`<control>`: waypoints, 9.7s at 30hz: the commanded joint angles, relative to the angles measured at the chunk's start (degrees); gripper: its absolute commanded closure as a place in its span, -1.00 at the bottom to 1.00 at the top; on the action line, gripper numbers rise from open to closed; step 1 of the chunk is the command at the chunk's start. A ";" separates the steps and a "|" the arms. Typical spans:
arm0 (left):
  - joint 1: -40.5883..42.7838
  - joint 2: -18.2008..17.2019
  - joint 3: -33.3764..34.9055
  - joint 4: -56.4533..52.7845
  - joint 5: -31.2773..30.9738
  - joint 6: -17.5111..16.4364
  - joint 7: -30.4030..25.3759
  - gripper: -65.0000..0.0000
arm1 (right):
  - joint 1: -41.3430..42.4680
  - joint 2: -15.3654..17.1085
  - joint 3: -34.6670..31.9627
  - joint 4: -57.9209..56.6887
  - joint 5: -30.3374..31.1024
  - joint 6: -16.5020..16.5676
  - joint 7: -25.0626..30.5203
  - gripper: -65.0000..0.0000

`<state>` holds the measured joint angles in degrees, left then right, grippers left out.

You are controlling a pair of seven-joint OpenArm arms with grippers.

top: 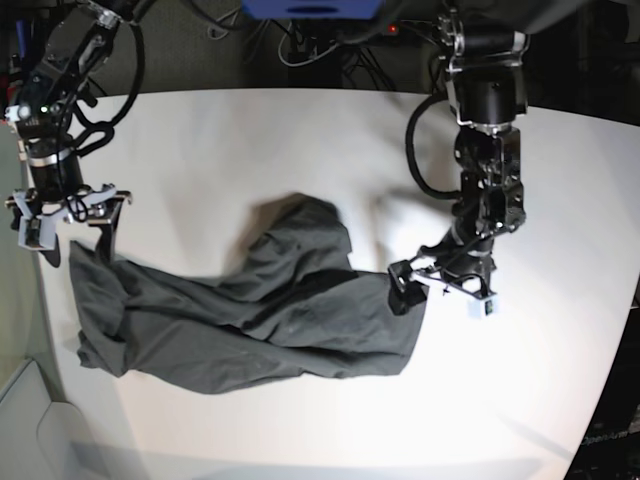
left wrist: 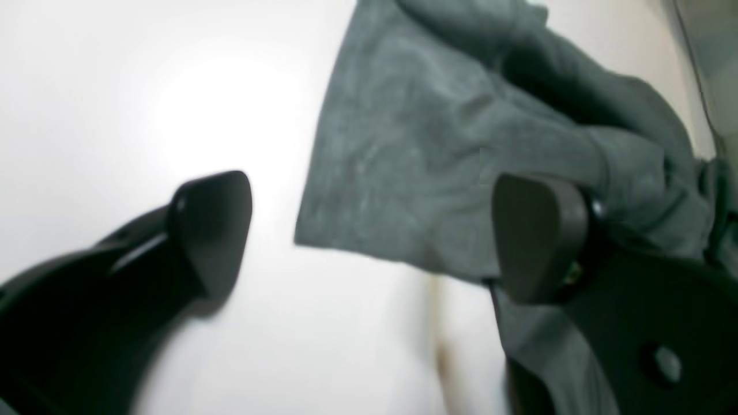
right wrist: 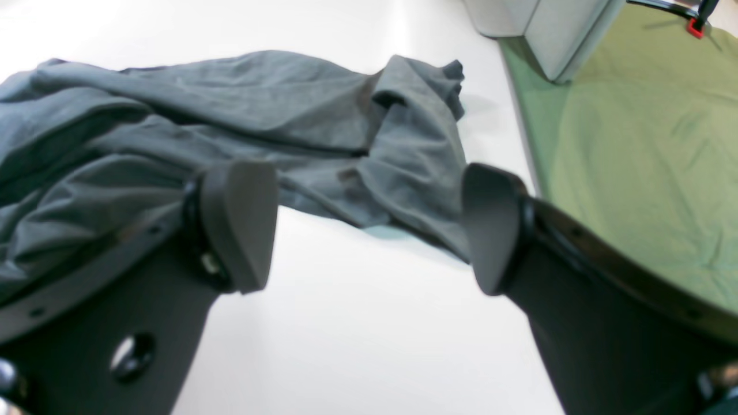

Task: Layout the t-shirt on the table in an organized manner, then fold the t-shirt properly
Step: 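Grasp the t-shirt fabric with the left gripper and pull it outward, then grasp the shirt fabric with the right gripper and drag it away from the left gripper, then regrasp the shirt fabric with the right gripper and pull it outward, then grasp the bunched shirt fabric with the right gripper and pull it outward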

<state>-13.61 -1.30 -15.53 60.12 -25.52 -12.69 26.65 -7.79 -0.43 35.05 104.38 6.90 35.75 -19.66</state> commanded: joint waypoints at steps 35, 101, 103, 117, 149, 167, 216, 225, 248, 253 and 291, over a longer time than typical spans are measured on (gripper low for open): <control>-6.04 3.81 7.22 -3.81 -2.39 23.19 8.20 0.99 | 2.56 0.73 -0.10 0.81 1.06 -0.19 1.77 -0.54; 14.44 -14.30 -26.89 30.48 -16.02 22.67 28.16 0.98 | -0.43 -4.63 -39.22 -16.33 1.06 4.25 -10.10 0.88; 15.67 -14.39 -26.89 30.56 -16.37 22.58 27.28 0.98 | -0.96 -2.52 -39.05 -13.96 1.06 4.25 -10.10 1.00; 17.69 -15.62 -26.89 29.77 -15.93 22.58 23.06 0.98 | 0.10 6.10 -29.55 -1.30 1.06 4.25 -10.19 1.00; 19.63 -14.48 -26.45 28.45 -16.37 22.58 22.27 0.98 | -0.87 -3.22 -20.50 7.58 0.97 4.25 -23.11 -0.39; 20.33 -14.13 -26.45 28.72 -16.37 22.58 22.36 0.98 | -0.96 -5.60 -46.96 3.01 0.97 4.25 -22.14 -0.39; 19.80 -12.99 -26.54 28.37 -16.20 22.58 22.27 0.98 | 8.10 -5.42 -47.66 -18.18 1.06 4.25 -8.43 0.83; 19.80 -13.34 -26.71 28.28 -15.93 22.58 22.27 0.98 | 6.08 -3.13 -39.14 -7.45 1.06 4.25 -9.04 0.88; 19.72 -13.07 -26.54 28.81 -16.37 22.58 22.27 0.98 | 5.46 -1.99 -26.39 5.38 0.80 4.25 -30.49 0.87; 19.72 -13.07 -26.45 28.81 -16.37 22.58 22.27 0.98 | 8.45 -1.38 -34.56 5.20 0.80 4.25 -30.49 0.80; 20.16 -11.75 -26.80 28.89 -16.46 22.58 22.27 0.98 | 20.06 1.70 -51.88 -13.96 0.71 4.25 -26.80 0.01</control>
<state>7.27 -12.21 -42.13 87.85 -41.45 10.11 49.45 10.92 1.41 -16.91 89.45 6.66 40.03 -47.97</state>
